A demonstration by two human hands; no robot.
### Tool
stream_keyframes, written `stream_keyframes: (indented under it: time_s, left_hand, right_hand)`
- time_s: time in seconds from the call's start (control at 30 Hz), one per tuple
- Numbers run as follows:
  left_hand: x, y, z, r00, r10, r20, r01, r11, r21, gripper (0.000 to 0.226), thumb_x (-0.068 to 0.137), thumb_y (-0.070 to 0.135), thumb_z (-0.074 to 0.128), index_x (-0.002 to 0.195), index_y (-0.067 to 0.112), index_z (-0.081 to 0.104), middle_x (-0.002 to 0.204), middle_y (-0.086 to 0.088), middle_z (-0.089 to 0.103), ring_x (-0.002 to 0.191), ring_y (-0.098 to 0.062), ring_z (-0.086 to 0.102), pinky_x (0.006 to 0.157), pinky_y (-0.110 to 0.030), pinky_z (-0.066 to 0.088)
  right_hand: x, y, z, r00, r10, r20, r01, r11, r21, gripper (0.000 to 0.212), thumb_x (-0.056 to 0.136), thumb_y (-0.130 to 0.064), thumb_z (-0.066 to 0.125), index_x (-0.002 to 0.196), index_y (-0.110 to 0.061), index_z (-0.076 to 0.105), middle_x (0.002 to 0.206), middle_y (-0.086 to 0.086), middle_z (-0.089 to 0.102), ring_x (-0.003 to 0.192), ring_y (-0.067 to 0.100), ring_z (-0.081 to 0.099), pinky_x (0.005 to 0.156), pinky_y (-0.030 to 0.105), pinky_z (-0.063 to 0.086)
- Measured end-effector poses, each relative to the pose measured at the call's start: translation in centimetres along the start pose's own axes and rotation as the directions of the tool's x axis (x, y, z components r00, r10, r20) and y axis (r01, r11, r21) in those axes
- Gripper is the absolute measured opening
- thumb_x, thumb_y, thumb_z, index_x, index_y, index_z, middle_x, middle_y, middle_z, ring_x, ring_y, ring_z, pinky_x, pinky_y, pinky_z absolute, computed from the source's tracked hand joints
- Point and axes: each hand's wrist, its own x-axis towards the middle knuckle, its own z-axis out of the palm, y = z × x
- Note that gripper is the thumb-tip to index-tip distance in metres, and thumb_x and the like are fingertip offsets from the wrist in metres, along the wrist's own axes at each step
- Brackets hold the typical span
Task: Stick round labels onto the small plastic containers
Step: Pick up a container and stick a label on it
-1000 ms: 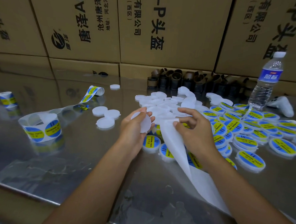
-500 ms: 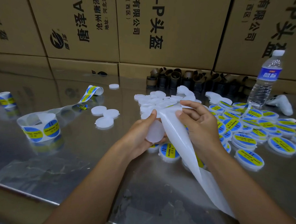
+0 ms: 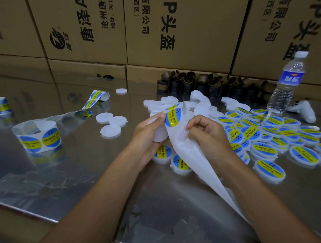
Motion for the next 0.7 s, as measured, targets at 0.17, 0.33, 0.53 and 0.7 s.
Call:
stream_keyframes:
  time_s: [0.17, 0.33, 0.53, 0.7]
  left_hand:
    - [-0.3, 0.0, 0.0, 0.991, 0.107, -0.078, -0.106, 0.994, 0.01, 0.03, 0.092, 0.007, 0.054, 0.122, 0.003, 0.06, 0.114, -0.018, 0.065, 0.086, -0.02, 0.063, 0.062, -0.021, 0.054]
    - [-0.7, -0.2, -0.1, 0.981, 0.156, -0.119, -0.134, 0.975, 0.176, 0.02, 0.09, 0.007, 0.06, 0.108, 0.01, 0.068, 0.109, -0.019, 0.069, 0.096, -0.032, 0.066, 0.086, -0.043, 0.055]
    - [-0.9, -0.4, 0.2, 0.979, 0.194, -0.061, -0.171, 0.947, 0.272, 0.016, 0.088, 0.005, 0.063, 0.087, 0.019, 0.071, 0.089, -0.009, 0.073, 0.08, -0.023, 0.069, 0.071, -0.031, 0.059]
    - [-1.2, -0.4, 0.3, 0.983, 0.182, 0.011, -0.177, 0.943, 0.283, 0.016, 0.089, 0.004, 0.061, 0.096, 0.014, 0.071, 0.095, -0.016, 0.072, 0.084, -0.029, 0.067, 0.08, -0.039, 0.057]
  right_hand:
    - [-0.2, 0.6, 0.3, 0.996, -0.041, -0.078, 0.013, 0.943, -0.333, 0.023, 0.077, 0.005, 0.055, 0.068, -0.016, 0.057, 0.062, -0.006, 0.056, 0.053, -0.001, 0.048, 0.05, 0.008, 0.035]
    - [-0.8, 1.1, 0.5, 0.936, -0.347, -0.061, 0.149, 0.547, -0.824, 0.017, 0.079, -0.006, 0.059, 0.092, -0.016, 0.064, 0.09, -0.001, 0.064, 0.088, 0.02, 0.057, 0.077, 0.034, 0.041]
    - [-0.5, 0.8, 1.0, 0.799, -0.601, 0.021, 0.3, 0.367, -0.88, 0.024, 0.079, -0.009, 0.062, 0.101, -0.005, 0.069, 0.093, 0.011, 0.066, 0.088, 0.034, 0.06, 0.074, 0.044, 0.051]
    - [-0.1, 1.3, 0.9, 0.796, -0.605, 0.037, 0.307, 0.35, -0.885, 0.027, 0.08, -0.013, 0.066, 0.105, -0.003, 0.068, 0.102, 0.011, 0.066, 0.099, 0.036, 0.058, 0.082, 0.046, 0.048]
